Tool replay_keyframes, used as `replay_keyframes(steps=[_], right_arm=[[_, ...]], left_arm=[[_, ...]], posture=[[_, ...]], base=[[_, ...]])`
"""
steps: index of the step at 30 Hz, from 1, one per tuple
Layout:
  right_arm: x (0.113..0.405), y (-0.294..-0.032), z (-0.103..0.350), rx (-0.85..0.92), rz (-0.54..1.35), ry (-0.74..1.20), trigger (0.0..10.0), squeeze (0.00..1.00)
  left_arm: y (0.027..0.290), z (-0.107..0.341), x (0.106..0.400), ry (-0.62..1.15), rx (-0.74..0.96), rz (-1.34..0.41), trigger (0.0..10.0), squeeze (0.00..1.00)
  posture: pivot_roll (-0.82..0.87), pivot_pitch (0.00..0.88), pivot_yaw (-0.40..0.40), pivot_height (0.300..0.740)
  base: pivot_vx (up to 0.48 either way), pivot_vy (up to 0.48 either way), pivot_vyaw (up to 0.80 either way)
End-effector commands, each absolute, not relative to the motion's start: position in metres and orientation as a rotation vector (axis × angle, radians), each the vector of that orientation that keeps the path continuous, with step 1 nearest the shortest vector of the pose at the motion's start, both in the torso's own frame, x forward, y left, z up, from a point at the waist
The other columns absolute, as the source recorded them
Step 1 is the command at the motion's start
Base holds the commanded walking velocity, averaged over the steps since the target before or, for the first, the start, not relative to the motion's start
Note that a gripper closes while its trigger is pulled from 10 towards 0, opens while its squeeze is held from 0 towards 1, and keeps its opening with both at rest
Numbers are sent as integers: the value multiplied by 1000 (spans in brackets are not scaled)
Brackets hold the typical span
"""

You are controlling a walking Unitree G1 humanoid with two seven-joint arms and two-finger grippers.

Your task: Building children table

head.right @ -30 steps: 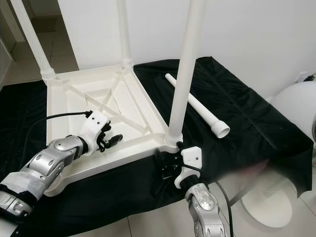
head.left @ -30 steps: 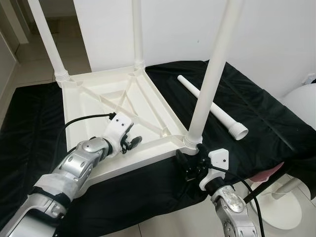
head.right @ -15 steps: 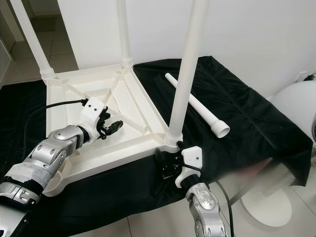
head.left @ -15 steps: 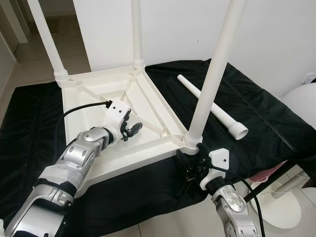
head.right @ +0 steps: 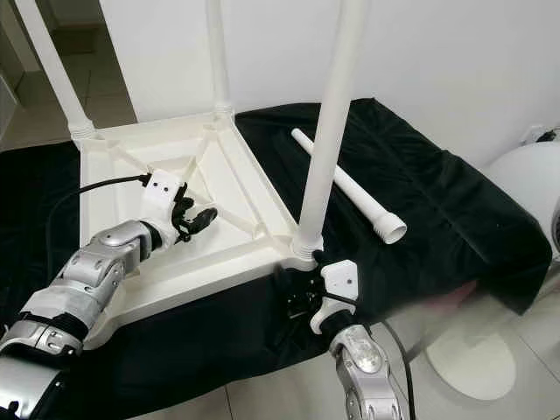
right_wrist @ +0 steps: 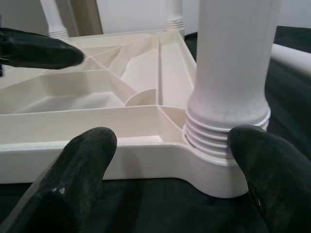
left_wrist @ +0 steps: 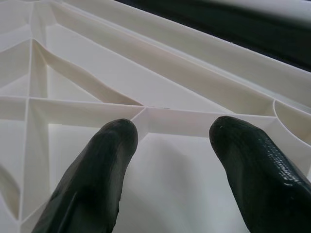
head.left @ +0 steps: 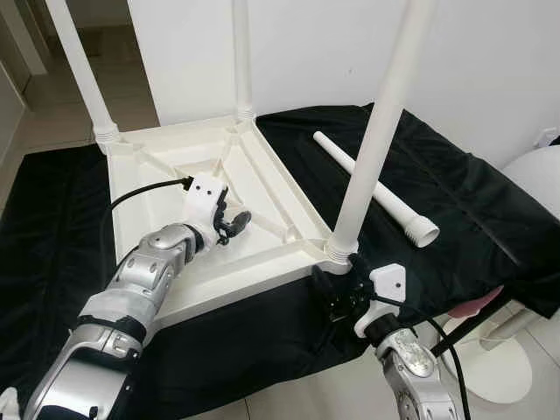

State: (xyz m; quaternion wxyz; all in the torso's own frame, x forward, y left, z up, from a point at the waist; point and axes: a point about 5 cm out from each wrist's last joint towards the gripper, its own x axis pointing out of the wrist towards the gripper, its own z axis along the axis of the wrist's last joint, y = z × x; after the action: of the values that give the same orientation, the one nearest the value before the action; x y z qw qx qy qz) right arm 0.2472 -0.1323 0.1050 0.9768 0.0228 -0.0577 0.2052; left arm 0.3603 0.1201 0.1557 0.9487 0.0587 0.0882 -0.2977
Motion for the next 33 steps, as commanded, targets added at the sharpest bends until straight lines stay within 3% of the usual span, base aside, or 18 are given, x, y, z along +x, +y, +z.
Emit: replay_keyframes(steps=[1,13,33], right_arm=[[245,-131,107,51,439,-133,10000,0],[238,-142,104,48,367,-132,10000,0],[234,-139,104,40,382,-136,10000,0]], left_arm=[[122,156,364,178,142,-541,10000,0],[122,156,371,189,176,-551,10000,0],[124,161,394,249,227,-456,10000,0]], posture=[[-73,36,12,740],[-86,51,24,740],[-108,55,45,740]], base=[[0,0,0],[0,0,0],[0,0,0]])
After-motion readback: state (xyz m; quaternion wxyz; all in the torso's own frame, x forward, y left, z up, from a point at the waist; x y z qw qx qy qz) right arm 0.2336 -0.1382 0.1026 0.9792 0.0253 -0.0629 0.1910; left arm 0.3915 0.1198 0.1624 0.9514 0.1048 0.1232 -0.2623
